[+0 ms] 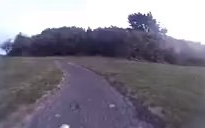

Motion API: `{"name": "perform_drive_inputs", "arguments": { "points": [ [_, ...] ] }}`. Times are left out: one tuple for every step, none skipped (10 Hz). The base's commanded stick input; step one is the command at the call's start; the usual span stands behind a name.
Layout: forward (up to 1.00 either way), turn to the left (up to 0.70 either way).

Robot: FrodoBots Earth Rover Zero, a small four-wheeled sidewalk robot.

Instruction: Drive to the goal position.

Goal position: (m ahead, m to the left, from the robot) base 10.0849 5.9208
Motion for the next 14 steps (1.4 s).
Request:
{"name": "perform_drive_inputs", "arguments": {
  "points": [
    [1.0,0.0],
    [1.0,0.0],
    [1.0,0.0],
    [1.0,0.0],
    [1.0,0.0],
    [1.0,0.0],
    [1.0,0.0],
    [1.0,0.07],
    [1.0,0.4],
    [1.0,0.4],
    [1.0,0.35],
    [1.0,0.25],
    [1.0,0.07],
    [1.0,0.0]
  ]
}}
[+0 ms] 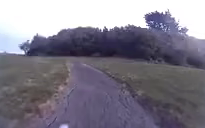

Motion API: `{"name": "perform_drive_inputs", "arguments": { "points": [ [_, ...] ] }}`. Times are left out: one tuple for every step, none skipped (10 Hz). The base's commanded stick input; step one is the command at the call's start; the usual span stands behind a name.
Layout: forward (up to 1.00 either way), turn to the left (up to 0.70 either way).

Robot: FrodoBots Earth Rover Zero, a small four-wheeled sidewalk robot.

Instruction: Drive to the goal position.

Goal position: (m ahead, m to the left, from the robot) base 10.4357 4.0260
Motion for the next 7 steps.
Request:
{"name": "perform_drive_inputs", "arguments": {
  "points": [
    [1.0,0.0],
    [1.0,0.0],
    [1.0,0.0],
    [1.0,0.0],
    [1.0,0.03],
    [1.0,0.33],
    [1.0,0.37]
  ]
}}
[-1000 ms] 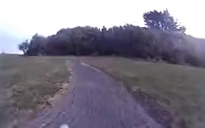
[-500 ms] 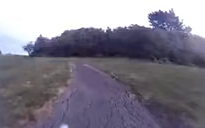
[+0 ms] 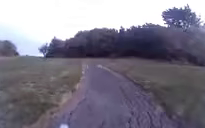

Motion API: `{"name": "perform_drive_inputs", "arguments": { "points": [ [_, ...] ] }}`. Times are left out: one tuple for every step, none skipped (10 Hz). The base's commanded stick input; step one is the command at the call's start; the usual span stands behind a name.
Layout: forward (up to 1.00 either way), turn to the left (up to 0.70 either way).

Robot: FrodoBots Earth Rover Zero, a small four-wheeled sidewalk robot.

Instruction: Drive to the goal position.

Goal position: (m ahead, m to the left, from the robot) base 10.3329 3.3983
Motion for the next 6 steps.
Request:
{"name": "perform_drive_inputs", "arguments": {
  "points": [
    [1.0,0.2],
    [1.0,0.04],
    [1.0,0.01],
    [1.0,0.0],
    [1.0,-0.07],
    [1.0,-0.27]
  ]
}}
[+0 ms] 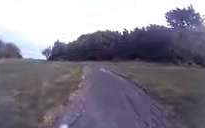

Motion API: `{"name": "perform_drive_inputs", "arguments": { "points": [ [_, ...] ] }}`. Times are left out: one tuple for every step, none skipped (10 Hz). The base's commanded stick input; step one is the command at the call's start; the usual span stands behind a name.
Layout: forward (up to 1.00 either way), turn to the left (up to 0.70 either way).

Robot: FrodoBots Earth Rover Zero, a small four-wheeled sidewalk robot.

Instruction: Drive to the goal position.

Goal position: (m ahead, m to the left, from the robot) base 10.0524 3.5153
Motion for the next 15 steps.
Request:
{"name": "perform_drive_inputs", "arguments": {
  "points": [
    [1.0,-0.31],
    [1.0,-0.27],
    [1.0,-0.11],
    [1.0,0.0],
    [1.0,0.0],
    [1.0,0.0],
    [1.0,0.0],
    [1.0,0.0],
    [1.0,0.0],
    [1.0,-0.15],
    [1.0,-0.21],
    [1.0,-0.14],
    [1.0,0.0],
    [1.0,0.0],
    [1.0,0.0]
  ]
}}
